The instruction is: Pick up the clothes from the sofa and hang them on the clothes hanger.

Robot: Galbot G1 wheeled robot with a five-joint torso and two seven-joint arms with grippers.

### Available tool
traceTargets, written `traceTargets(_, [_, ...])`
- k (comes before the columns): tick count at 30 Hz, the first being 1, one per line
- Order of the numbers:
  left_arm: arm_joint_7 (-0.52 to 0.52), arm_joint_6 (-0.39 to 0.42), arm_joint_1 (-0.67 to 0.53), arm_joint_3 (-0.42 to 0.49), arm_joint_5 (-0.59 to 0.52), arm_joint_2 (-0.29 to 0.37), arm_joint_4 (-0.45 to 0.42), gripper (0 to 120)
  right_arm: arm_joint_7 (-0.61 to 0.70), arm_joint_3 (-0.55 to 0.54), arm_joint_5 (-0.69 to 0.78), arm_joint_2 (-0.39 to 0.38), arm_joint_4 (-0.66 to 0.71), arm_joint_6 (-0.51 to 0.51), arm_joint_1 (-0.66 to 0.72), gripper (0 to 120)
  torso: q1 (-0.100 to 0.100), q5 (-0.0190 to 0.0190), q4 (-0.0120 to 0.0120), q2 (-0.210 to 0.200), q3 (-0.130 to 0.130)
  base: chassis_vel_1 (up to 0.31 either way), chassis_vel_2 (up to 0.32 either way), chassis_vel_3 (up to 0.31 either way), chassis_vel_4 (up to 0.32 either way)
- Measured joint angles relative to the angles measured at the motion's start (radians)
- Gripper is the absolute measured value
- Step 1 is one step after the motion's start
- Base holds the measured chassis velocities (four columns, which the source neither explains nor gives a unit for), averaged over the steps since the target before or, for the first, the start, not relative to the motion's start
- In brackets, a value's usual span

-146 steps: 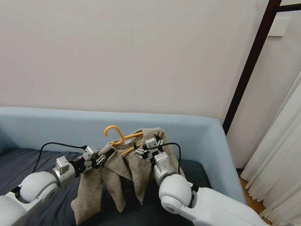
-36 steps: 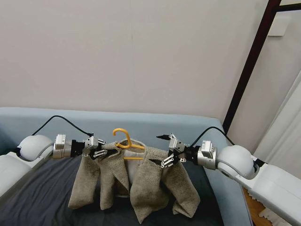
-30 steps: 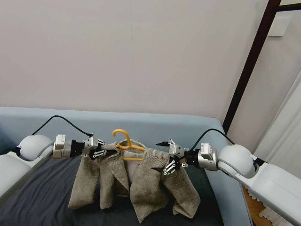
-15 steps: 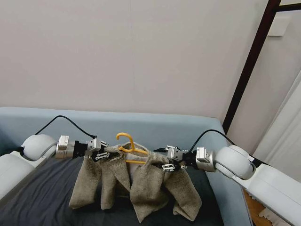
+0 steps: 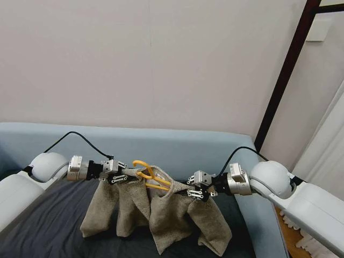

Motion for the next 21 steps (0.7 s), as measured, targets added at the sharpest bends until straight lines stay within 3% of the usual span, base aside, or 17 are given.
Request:
traceTargets(12, [-0.007,-0.029,0.009,0.0,-0.046,0.013,-0.009,3,0.024,0.011,0.009,-0.004,0.011,-0.014,-0.022,10,0.0,-0.0002,0.0001,0.0,0.0,0.0,0.0,0.0,0.0])
traceTargets(15, [-0.012,-0.066,0.011,0.0,-0.058,0.019,0.003,10,0.033,0.015,0.009,-0.01,0.014,-0.021,-0.027,10,0.0,-0.0001,0.0,0.0,0.0,0.0,0.0,0.0,0.0])
traceTargets(19, [-0.018,-0.19,0.009,-0.012,-0.037,0.03,0.053,26,0.061,0.035,0.039,-0.031,0.016,-0.054,-0.026,10,0.0,-0.0003,0.0001,0.0,0.0,0.0,0.0,0.0,0.0])
traceTargets(21, [-0.026,-0.204,0.013,-0.02,-0.037,0.036,0.058,32,0.075,0.041,0.056,-0.039,0.021,-0.069,-0.025,10,0.0,-0.0002,0.0,0.0,0.0,0.0,0.0,0.0,0.0])
